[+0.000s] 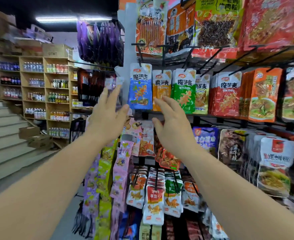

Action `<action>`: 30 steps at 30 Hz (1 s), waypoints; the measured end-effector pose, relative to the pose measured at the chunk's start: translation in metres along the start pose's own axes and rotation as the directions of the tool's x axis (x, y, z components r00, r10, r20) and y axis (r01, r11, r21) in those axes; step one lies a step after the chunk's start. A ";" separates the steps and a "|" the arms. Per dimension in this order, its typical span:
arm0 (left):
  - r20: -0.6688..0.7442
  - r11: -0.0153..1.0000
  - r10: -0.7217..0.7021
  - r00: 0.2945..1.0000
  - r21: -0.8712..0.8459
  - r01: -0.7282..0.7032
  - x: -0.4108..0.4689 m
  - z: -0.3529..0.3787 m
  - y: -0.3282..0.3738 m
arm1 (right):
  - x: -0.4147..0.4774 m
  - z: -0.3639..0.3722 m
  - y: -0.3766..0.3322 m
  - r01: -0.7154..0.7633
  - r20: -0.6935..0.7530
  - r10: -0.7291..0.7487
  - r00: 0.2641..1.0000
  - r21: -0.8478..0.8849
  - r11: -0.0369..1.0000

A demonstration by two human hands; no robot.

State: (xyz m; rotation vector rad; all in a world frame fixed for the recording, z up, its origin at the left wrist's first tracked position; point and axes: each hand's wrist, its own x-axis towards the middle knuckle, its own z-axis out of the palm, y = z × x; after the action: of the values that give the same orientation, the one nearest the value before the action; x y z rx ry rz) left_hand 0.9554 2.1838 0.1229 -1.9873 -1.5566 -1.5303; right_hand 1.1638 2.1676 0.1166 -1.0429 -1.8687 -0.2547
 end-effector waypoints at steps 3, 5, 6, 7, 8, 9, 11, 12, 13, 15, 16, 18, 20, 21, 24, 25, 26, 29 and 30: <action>0.001 0.993 -0.074 0.997 0.096 0.073 -0.059 0.001 -0.002 | -0.044 0.009 0.003 0.128 0.000 -0.128 0.992 0.041 0.991; 0.013 0.976 -0.113 0.993 0.187 0.109 -0.105 0.004 -0.006 | -0.078 0.020 0.007 0.208 -0.006 -0.208 0.978 0.083 0.975; 0.016 0.965 -0.134 0.991 0.231 0.126 -0.129 0.007 -0.009 | -0.096 0.026 0.010 0.234 0.009 -0.236 0.972 0.107 0.966; 0.019 0.949 -0.161 0.987 0.276 0.150 -0.155 0.011 -0.012 | -0.115 0.032 0.013 0.249 0.035 -0.255 0.966 0.129 0.960; 0.019 0.927 -0.194 0.981 0.330 0.177 -0.182 0.015 -0.014 | -0.134 0.039 0.018 0.259 0.069 -0.271 0.960 0.141 0.956; 0.028 0.900 -0.223 0.974 0.391 0.195 -0.208 0.019 -0.017 | -0.152 0.048 0.023 0.265 0.114 -0.283 0.952 0.147 0.953; 0.099 0.842 -0.295 0.950 0.496 0.210 -0.263 0.030 -0.023 | -0.195 0.068 0.036 0.238 0.248 -0.275 0.929 0.169 0.956; 0.150 0.811 -0.353 0.923 0.541 0.223 -0.291 0.036 -0.028 | -0.218 0.079 0.042 0.215 0.317 -0.266 0.910 0.186 0.959; 0.193 0.777 -0.417 0.888 0.583 0.238 -0.319 0.042 -0.033 | -0.241 0.091 0.048 0.198 0.377 -0.259 0.889 0.193 0.961; 0.242 0.708 -0.557 0.794 0.639 0.301 -0.372 0.054 -0.041 | -0.290 0.116 0.055 0.169 0.506 -0.229 0.832 0.162 0.972; 0.260 0.675 -0.624 0.737 0.655 0.340 -0.398 0.058 -0.044 | -0.315 0.129 0.059 0.152 0.575 -0.206 0.792 0.141 0.978; 0.304 0.612 -0.721 0.622 0.700 0.368 -0.442 0.066 -0.049 | -0.362 0.155 0.064 0.117 0.714 -0.167 0.679 0.119 0.986; 0.320 0.549 -0.794 0.516 0.743 0.383 -0.480 0.072 -0.059 | -0.403 0.175 0.068 0.066 0.824 -0.122 0.553 0.103 0.993; 0.316 0.522 -0.821 0.475 0.753 0.400 -0.498 0.075 -0.067 | -0.424 0.185 0.070 0.041 0.871 -0.088 0.484 0.078 0.996; 0.373 0.470 -0.878 0.301 0.790 0.393 -0.554 0.085 -0.099 | -0.485 0.212 0.072 -0.014 0.966 0.002 0.259 0.002 1.000; 0.397 0.457 -0.889 0.229 0.801 0.386 -0.576 0.090 -0.113 | -0.506 0.223 0.072 -0.043 0.981 0.034 0.193 -0.026 0.999; 0.414 0.448 -0.894 0.173 0.809 0.381 -0.598 0.094 -0.127 | -0.527 0.234 0.071 -0.070 0.990 0.069 0.125 -0.060 0.996; 0.453 0.441 -0.889 0.063 0.812 0.383 -0.661 0.113 -0.169 | -0.589 0.269 0.070 -0.108 0.989 0.138 -0.059 -0.143 0.984; 0.461 0.432 -0.887 0.022 0.812 0.392 -0.682 0.121 -0.183 | -0.610 0.282 0.072 -0.125 0.983 0.154 -0.102 -0.166 0.978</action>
State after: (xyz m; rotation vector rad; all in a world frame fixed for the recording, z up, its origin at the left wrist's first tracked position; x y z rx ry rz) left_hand 0.9374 1.9304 -0.5472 -1.7262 -3.2900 0.3039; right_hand 1.1534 2.0334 -0.5453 -1.6634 -3.0357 1.0628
